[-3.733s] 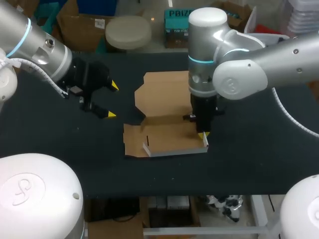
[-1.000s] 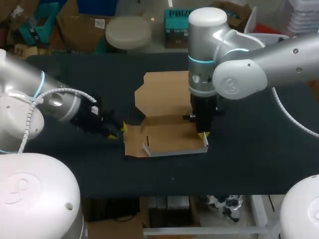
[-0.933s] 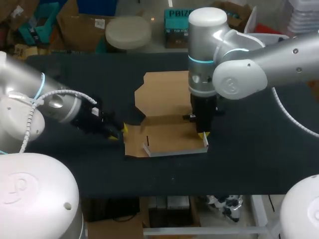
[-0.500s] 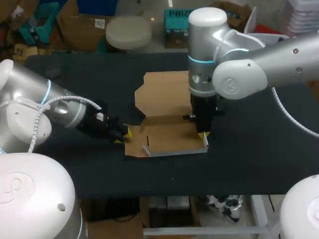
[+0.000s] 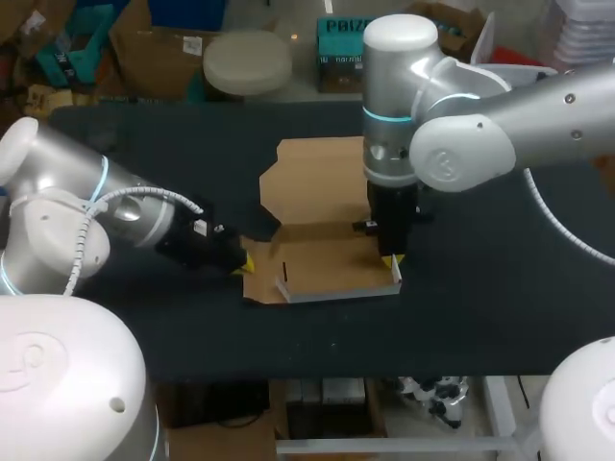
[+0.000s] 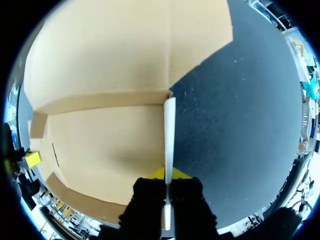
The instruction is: Assemble the packaging by folding the flat box into shape, placing the metal phone stand inside, and closing the box properly
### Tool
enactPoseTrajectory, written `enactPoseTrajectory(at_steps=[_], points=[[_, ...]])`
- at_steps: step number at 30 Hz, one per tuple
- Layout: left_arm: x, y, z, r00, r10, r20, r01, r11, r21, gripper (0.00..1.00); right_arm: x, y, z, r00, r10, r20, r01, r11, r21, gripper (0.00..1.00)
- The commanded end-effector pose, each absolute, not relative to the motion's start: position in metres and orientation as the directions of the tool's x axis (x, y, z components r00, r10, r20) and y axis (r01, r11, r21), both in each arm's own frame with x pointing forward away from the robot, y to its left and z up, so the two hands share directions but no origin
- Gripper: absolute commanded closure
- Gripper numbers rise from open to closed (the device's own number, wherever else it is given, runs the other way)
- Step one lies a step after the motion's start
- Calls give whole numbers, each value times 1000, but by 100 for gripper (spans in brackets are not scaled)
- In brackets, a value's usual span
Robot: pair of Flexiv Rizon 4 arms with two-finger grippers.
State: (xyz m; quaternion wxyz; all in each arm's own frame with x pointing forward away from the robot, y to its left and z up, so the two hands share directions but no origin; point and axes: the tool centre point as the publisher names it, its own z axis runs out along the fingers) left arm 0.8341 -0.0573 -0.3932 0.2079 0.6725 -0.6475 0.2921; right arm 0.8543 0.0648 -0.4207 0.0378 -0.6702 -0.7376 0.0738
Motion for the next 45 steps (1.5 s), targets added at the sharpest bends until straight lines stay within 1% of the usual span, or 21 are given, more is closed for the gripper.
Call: enactPoseTrajectory(at_steps=[1,5,12,18,22,28,29,32,33,36,37,40,41,45], points=[[835,-62,-391,-4,-763,647,-992,-77,-96,100,853,65,-424,-99,994,-46,983,90,-163,100],[837,-63,-389,7,-773,635,-992,-86,-93,100,853,65,-424,-99,994,-46,983,90,-163,100],[838,-71,-377,42,-834,550,-988,-118,-104,100,853,65,-424,-99,994,-46,983,90,-163,100],[841,-80,-366,82,-895,438,-981,-150,-124,100,853,65,-424,-99,994,-46,983,90,-163,100],[843,-88,-361,128,-934,332,-972,-185,-146,100,853,65,-424,-99,994,-46,983,90,-163,100],[845,-98,-355,146,-955,258,-970,-189,-151,100,853,65,-424,-99,994,-46,983,90,-163,100],[845,-99,-354,146,-956,256,-971,-188,-148,99,853,65,-424,-99,994,-46,983,90,-163,100],[845,-103,-351,142,-961,236,-973,-179,-143,84,853,65,-424,-99,994,-46,983,90,-163,100],[844,-104,-351,140,-963,232,-974,-176,-143,81,853,65,-424,-99,994,-46,983,90,-163,100],[844,-107,-348,134,-965,225,-975,-169,-143,80,853,65,-424,-99,994,-46,983,90,-163,100],[844,-108,-347,133,-965,224,-975,-168,-144,78,853,65,-424,-99,994,-46,983,90,-163,100],[844,-112,-345,122,-969,215,-977,-155,-144,76,853,65,-424,-99,994,-46,983,90,-163,100],[844,-113,-344,119,-970,211,-978,-150,-142,74,853,65,-424,-99,994,-46,983,90,-163,100],[844,-116,-344,109,-973,205,-982,-138,-131,73,853,65,-424,-99,994,-46,983,90,-163,100]])
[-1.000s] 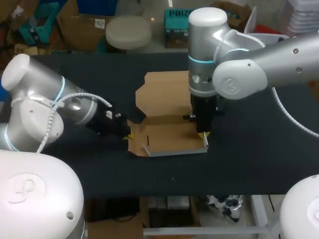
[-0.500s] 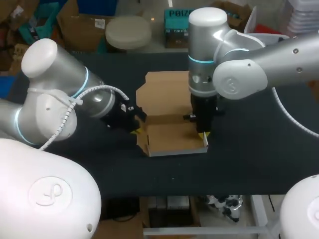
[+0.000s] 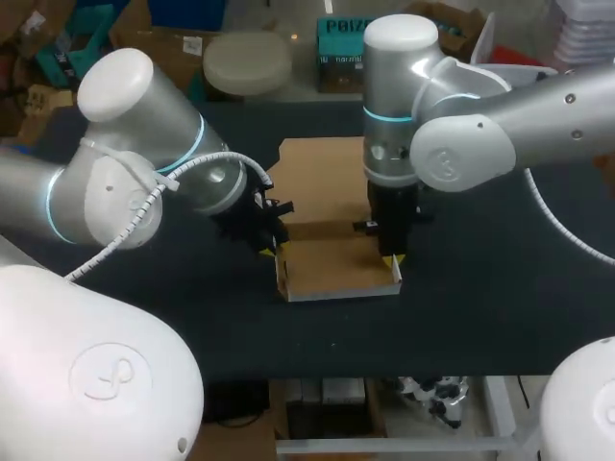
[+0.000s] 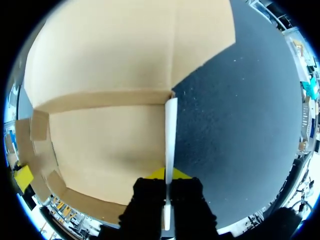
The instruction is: Assemble the packaging by folding the flat box into shape, placing the metal phone stand inside, and closing the box properly
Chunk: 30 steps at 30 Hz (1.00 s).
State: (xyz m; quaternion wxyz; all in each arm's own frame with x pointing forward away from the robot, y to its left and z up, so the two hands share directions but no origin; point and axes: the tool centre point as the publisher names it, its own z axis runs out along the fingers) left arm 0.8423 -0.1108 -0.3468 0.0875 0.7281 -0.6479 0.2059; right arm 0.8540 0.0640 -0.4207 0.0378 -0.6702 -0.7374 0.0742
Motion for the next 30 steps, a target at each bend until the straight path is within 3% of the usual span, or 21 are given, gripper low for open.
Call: enactPoseTrajectory(at_steps=[1,9,16,30], points=[[844,-117,-343,104,-974,202,-983,-131,-126,73,853,65,-424,-99,994,-46,983,90,-163,100],[843,-130,-341,58,-980,193,-991,-81,-111,61,853,65,-424,-99,994,-46,983,90,-163,100],[839,-128,-339,34,-967,253,-992,-63,-109,62,853,65,-424,-99,994,-46,983,90,-163,100],[825,-57,-330,84,-884,459,-982,-151,-111,62,853,65,-424,-99,994,-46,983,90,-163,100]])
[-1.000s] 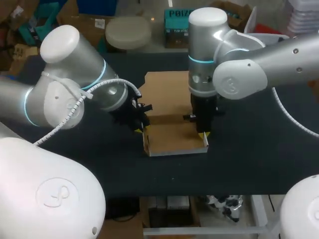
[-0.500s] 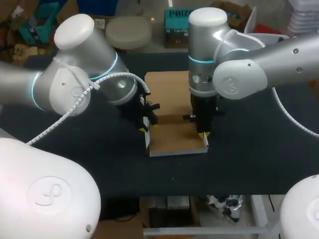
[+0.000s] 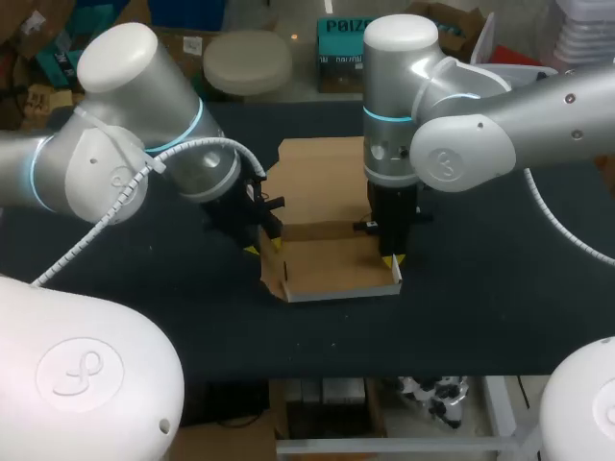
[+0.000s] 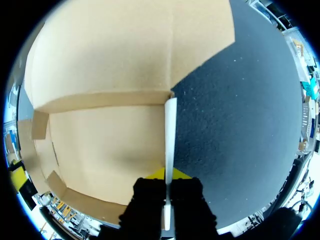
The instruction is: Assemble the packaging by folding the flat box into shape, placing the metal phone stand inside, and closing the box properly
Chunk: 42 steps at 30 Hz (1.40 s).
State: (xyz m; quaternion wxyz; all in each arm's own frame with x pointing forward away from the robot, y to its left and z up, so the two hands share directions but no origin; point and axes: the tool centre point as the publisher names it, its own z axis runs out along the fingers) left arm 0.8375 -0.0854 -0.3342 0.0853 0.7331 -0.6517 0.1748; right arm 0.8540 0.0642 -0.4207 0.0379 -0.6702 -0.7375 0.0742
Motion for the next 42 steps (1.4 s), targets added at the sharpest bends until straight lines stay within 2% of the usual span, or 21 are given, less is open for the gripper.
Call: enactPoseTrajectory(at_steps=[1,5,14,17,18,20,42], points=[[826,-51,-331,87,-877,472,-981,-158,-112,63,853,65,-424,-99,994,-46,983,90,-163,100],[821,-34,-334,93,-852,516,-978,-174,-111,67,853,65,-424,-99,994,-46,983,90,-163,100],[812,-8,-344,98,-810,579,-976,-192,-103,67,853,65,-424,-99,994,-46,983,90,-163,100],[811,-3,-349,97,-793,601,-975,-196,-101,87,853,65,-424,-99,994,-46,983,90,-163,100],[811,-2,-351,95,-791,604,-976,-194,-101,89,853,65,-424,-99,994,-46,983,90,-163,100],[810,-1,-355,92,-782,616,-976,-194,-101,100,853,65,-424,-99,994,-46,983,90,-163,100],[812,-22,-389,54,-745,665,-982,-161,-101,99,853,65,-424,-99,994,-46,983,90,-163,100]])
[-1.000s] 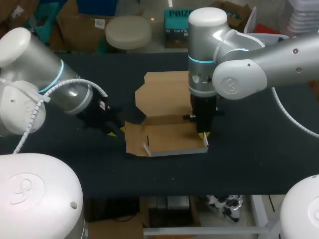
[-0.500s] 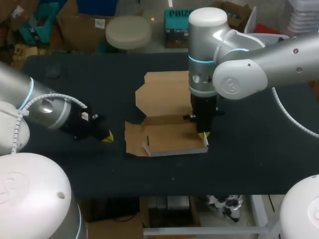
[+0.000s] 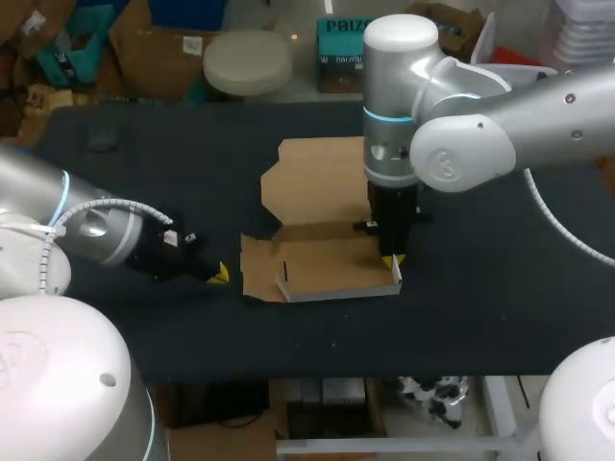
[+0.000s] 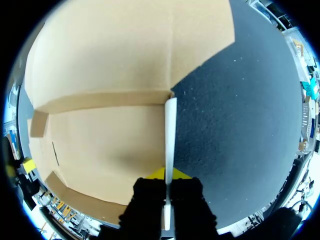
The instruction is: Assemble the packaging by folding the flat box into shape, placing the metal phone stand inside, and closing the box properly
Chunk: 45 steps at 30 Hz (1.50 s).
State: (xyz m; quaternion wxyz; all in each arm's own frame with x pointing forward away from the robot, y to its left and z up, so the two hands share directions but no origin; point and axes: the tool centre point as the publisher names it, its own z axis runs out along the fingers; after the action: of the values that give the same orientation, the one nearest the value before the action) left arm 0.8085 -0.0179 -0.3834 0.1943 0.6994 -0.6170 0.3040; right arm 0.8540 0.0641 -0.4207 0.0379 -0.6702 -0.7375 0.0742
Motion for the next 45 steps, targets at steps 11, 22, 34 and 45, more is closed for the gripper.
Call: enactPoseTrajectory(at_steps=[11,22,34,45], points=[[812,-30,-401,52,-732,680,-983,-157,-94,85,853,65,-424,-99,994,-46,983,90,-163,100],[814,-35,-407,39,-690,723,-982,-159,-99,87,853,65,-424,-99,994,-46,983,90,-163,100],[812,-21,-404,46,-671,740,-975,-192,-114,87,853,65,-424,-99,994,-46,983,90,-163,100],[821,-37,-415,47,-618,785,-981,-175,-80,85,853,65,-424,-99,994,-46,983,90,-163,100]])
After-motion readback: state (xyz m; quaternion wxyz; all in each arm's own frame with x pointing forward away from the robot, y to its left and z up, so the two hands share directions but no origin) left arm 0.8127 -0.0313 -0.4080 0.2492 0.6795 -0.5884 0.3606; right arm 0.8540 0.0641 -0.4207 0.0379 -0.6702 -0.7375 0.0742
